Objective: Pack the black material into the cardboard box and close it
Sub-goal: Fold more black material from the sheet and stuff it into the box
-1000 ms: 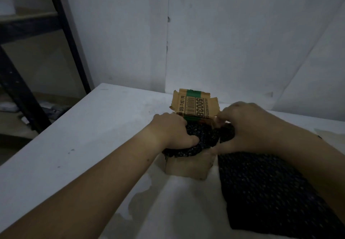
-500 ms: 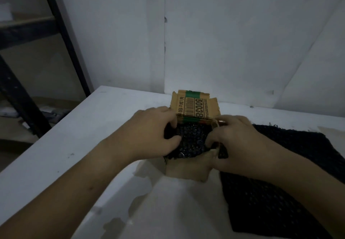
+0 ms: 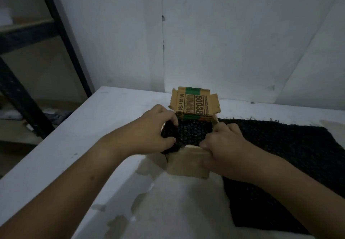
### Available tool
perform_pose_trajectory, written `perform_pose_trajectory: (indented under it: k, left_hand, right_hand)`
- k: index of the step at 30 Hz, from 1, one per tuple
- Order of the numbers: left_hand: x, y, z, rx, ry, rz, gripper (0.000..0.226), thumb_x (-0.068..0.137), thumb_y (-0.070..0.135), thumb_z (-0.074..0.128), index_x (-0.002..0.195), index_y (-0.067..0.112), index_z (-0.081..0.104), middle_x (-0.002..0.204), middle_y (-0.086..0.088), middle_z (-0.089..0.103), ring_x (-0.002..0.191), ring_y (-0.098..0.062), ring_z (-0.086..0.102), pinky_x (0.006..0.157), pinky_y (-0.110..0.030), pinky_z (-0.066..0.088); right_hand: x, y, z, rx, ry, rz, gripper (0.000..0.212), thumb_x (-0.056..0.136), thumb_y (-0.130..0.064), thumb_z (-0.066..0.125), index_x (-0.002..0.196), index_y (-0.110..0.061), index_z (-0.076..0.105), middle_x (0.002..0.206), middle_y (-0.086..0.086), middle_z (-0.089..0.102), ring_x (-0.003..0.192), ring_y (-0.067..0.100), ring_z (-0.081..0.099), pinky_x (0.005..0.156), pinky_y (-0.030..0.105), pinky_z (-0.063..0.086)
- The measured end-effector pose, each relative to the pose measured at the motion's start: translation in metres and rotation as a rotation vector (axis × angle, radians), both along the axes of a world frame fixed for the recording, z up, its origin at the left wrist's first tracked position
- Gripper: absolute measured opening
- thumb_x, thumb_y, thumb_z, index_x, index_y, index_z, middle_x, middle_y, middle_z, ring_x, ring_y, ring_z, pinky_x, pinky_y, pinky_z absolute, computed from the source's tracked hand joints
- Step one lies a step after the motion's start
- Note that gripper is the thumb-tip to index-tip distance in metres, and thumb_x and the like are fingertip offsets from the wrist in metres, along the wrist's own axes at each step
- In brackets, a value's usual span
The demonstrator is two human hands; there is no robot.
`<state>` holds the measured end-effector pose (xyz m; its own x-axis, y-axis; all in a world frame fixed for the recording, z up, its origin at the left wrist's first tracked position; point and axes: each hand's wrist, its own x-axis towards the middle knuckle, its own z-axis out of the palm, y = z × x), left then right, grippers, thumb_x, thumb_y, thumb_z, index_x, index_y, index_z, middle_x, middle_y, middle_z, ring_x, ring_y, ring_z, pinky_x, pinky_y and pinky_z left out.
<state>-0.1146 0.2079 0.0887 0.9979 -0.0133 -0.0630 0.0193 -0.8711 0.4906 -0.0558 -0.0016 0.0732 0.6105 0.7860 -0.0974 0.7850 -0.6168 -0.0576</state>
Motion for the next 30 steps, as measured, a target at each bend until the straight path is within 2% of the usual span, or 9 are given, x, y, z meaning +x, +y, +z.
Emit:
perform_pose_trajectory:
  k: [5,9,12,16,19,21,23,26,30]
  left_hand:
    - [0.026,-0.009,0.014,0.136,0.252,0.143,0.072,0.08,0.03,0.075,0.135,0.019,0.029,0.112,-0.002,0.055,0.094,-0.021,0.061,0.076,-0.036,0.056]
    - [0.037,-0.027,0.009,0.262,0.278,0.132,0.073,0.087,0.02,0.066,0.143,0.012,0.02,0.09,-0.003,0.056,0.076,-0.017,0.056,0.054,-0.027,0.043]
    - [0.035,-0.027,0.011,0.302,0.254,0.099,0.07,0.087,0.024,0.066,0.144,0.014,0.026,0.09,0.0,0.051,0.081,-0.016,0.053,0.055,-0.024,0.039]
    - [0.028,-0.01,0.021,0.094,0.206,0.108,0.035,0.087,0.032,0.066,0.12,0.027,0.054,0.112,0.004,0.06,0.088,-0.011,0.056,0.067,-0.024,0.045]
    - [0.02,0.002,0.032,-0.252,0.178,0.114,0.028,0.095,0.017,0.056,0.119,0.028,0.064,0.117,0.009,0.064,0.096,-0.01,0.063,0.068,-0.021,0.051]
    - [0.02,0.007,0.03,-0.309,0.146,0.102,0.033,0.094,0.006,0.059,0.117,0.027,0.068,0.116,0.009,0.066,0.092,-0.01,0.068,0.061,-0.017,0.054]
    - [0.022,0.007,0.024,-0.272,0.111,0.119,0.029,0.091,0.006,0.065,0.114,0.023,0.071,0.114,0.006,0.067,0.086,-0.013,0.069,0.064,-0.021,0.058]
    - [0.028,0.004,0.019,-0.053,0.09,0.122,0.02,0.087,0.018,0.073,0.105,0.024,0.068,0.116,0.006,0.063,0.077,-0.008,0.061,0.061,-0.023,0.051]
    - [0.04,-0.007,0.015,0.039,0.271,0.206,0.049,0.084,0.021,0.072,0.123,0.014,0.044,0.108,-0.006,0.061,0.078,-0.015,0.061,0.066,-0.029,0.056]
  right_hand:
    - [-0.005,-0.009,0.001,0.148,-0.044,0.053,0.01,0.086,-0.043,0.059,0.087,-0.033,0.058,0.085,-0.016,0.05,0.098,0.011,0.041,0.082,0.03,0.03]
    - [-0.01,-0.005,0.004,0.467,-0.061,0.059,0.025,0.074,-0.029,0.075,0.094,-0.03,0.06,0.087,-0.015,0.058,0.082,0.008,0.052,0.069,0.032,0.044]
    - [-0.01,0.008,-0.01,0.393,-0.067,0.102,0.033,0.074,-0.028,0.074,0.106,-0.028,0.068,0.098,-0.007,0.061,0.088,0.017,0.058,0.073,0.039,0.049]
    - [-0.011,0.019,-0.032,0.338,-0.114,0.045,0.036,0.071,-0.014,0.077,0.103,-0.029,0.071,0.098,0.0,0.054,0.081,0.021,0.051,0.063,0.036,0.044]
    - [-0.012,0.021,-0.027,0.314,-0.155,0.049,0.033,0.075,-0.02,0.075,0.105,-0.034,0.07,0.12,0.003,0.047,0.103,0.026,0.046,0.075,0.035,0.03]
    - [-0.01,0.024,-0.02,0.276,-0.102,0.045,0.033,0.086,-0.029,0.065,0.117,-0.041,0.064,0.143,0.0,0.028,0.125,0.026,0.028,0.086,0.036,0.022]
    - [-0.007,0.024,-0.016,0.22,-0.068,0.048,0.033,0.091,-0.032,0.058,0.123,-0.042,0.061,0.153,-0.002,0.016,0.135,0.025,0.017,0.098,0.037,0.019]
    - [-0.006,0.018,-0.02,0.25,-0.022,0.063,0.033,0.088,-0.036,0.058,0.121,-0.038,0.063,0.157,0.001,0.021,0.14,0.027,0.019,0.107,0.042,0.018]
    - [-0.008,0.013,-0.021,0.339,0.087,0.037,0.041,0.077,-0.04,0.056,0.116,-0.034,0.065,0.153,-0.005,0.032,0.139,0.018,0.024,0.105,0.035,0.019]
